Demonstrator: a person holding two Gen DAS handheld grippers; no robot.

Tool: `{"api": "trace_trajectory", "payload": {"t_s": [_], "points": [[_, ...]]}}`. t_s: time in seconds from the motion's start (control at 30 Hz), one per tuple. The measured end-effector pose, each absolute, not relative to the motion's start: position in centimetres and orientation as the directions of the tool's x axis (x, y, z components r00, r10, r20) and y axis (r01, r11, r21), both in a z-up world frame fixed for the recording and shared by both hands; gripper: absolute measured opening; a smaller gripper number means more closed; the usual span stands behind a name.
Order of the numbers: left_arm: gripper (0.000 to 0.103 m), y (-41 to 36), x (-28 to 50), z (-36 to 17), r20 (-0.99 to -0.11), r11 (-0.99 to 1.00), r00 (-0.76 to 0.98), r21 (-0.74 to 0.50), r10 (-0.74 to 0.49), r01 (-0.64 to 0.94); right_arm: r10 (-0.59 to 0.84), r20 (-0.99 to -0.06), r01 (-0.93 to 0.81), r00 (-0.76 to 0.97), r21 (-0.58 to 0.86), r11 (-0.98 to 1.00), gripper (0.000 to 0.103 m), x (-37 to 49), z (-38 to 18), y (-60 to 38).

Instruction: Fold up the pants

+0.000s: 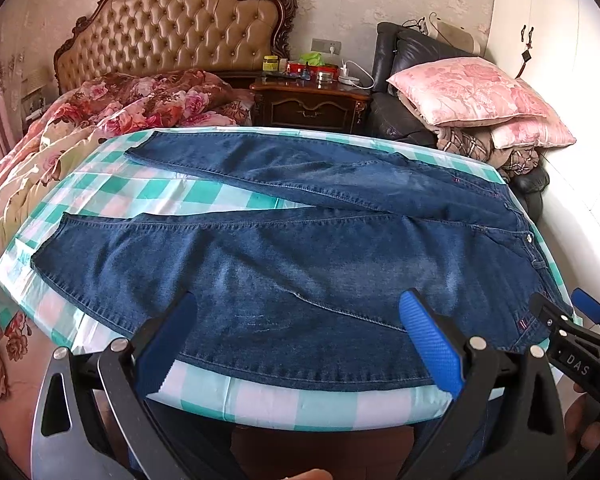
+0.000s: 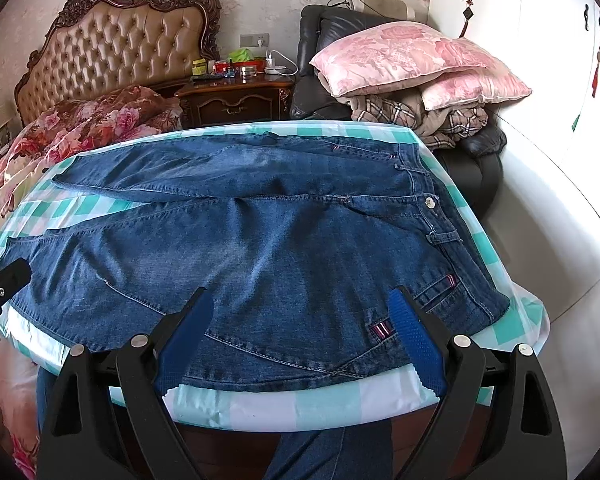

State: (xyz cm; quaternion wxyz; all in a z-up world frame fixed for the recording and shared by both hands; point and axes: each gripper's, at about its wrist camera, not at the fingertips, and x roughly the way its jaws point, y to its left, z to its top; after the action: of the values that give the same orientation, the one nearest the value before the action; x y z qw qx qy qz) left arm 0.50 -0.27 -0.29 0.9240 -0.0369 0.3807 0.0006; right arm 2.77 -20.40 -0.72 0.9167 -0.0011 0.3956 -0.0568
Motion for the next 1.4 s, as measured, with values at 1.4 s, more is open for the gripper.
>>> {"api": "trace_trajectory", "payload": {"t_s": [1.4], "points": [[0.101,0.4,0.64,-0.48,-0.707,0.996,0.706,-0.076,-0.03,-0.034,-0.102,-0.73,0.101,0.676,-0.045,0.994,0.087,3.04,-0.86,-20.37]]}}
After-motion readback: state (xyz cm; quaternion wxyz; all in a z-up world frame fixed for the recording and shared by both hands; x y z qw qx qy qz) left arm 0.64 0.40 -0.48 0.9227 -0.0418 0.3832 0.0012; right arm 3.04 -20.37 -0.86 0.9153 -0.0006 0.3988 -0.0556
